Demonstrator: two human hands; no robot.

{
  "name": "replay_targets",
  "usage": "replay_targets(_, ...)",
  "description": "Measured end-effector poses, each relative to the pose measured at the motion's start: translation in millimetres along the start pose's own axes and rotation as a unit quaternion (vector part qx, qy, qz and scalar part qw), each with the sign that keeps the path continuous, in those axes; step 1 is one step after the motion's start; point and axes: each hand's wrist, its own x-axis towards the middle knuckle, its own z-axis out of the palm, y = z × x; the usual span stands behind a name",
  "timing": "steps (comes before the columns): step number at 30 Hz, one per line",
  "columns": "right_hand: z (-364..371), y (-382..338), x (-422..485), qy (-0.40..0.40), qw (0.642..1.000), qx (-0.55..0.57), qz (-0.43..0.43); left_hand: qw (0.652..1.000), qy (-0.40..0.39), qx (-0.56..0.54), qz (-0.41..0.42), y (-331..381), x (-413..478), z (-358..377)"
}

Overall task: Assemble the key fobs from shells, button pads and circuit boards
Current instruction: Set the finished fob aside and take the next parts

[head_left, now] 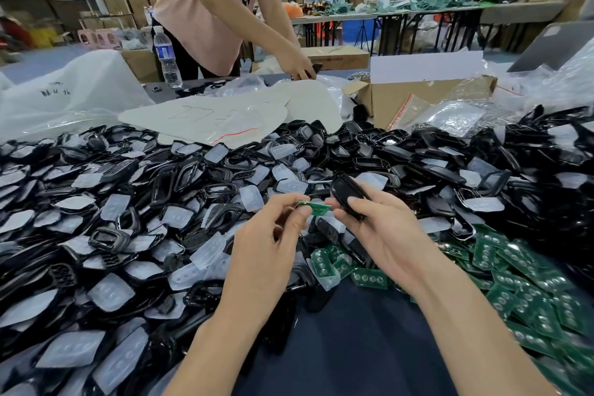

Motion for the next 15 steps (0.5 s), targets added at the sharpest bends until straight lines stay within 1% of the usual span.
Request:
replay_targets(2, 1.4, 3.0, -1.0, -0.017, 1.000, -0.012, -0.002, 1.000, 0.009, 0.016, 0.018, 1.7, 0.8, 0.0)
replay_targets(4, 3.1, 5.3, -2.5, -0.023, 0.999, -0.021, -0.009, 0.999, 0.020, 0.023, 0.017, 1.9, 2.1, 0.1)
replay_targets(6, 4.9, 6.5, -3.2, -0.029, 0.999, -0.039, -0.012, 0.999, 0.028, 0.001, -0.014, 0.3, 3.1, 0.0)
replay_targets(10, 7.2, 10.1, -3.2, -0.042, 0.996, -0.081, -0.024, 0.990, 0.055, -0.090, -0.093, -1.9, 5.5, 0.7)
replay_targets(15, 10.0, 18.4, -3.3, -0.060, 0.992, -0.102, -0.040, 0.983, 0.073, -0.126, -0.113, -1.5, 6.5, 0.3)
